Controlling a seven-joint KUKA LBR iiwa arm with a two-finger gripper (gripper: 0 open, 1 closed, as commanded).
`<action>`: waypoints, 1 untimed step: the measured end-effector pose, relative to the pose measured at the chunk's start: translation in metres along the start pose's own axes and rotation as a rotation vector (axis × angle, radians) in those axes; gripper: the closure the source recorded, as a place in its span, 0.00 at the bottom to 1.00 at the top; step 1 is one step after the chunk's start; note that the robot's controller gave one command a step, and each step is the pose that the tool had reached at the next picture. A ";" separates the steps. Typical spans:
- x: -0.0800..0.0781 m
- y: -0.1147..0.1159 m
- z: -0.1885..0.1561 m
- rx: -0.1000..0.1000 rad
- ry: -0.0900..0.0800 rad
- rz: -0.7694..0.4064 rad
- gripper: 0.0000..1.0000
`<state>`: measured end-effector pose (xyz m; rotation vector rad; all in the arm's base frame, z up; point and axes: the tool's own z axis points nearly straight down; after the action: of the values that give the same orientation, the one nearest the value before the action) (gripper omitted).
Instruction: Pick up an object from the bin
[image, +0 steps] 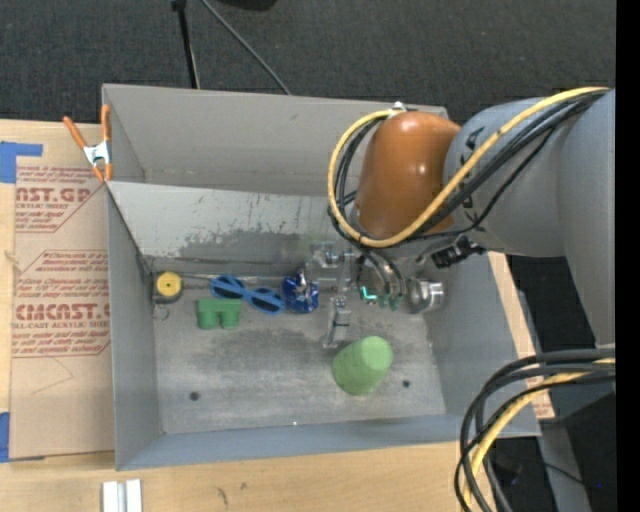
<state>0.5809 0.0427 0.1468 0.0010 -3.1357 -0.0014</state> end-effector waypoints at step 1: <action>0.056 -0.064 0.078 0.002 0.000 -0.290 0.00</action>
Offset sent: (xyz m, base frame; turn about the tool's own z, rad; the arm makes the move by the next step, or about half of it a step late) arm -0.0548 -0.0627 -0.0750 -0.2915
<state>0.5241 -0.0212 0.0694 0.4536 -3.1028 0.0006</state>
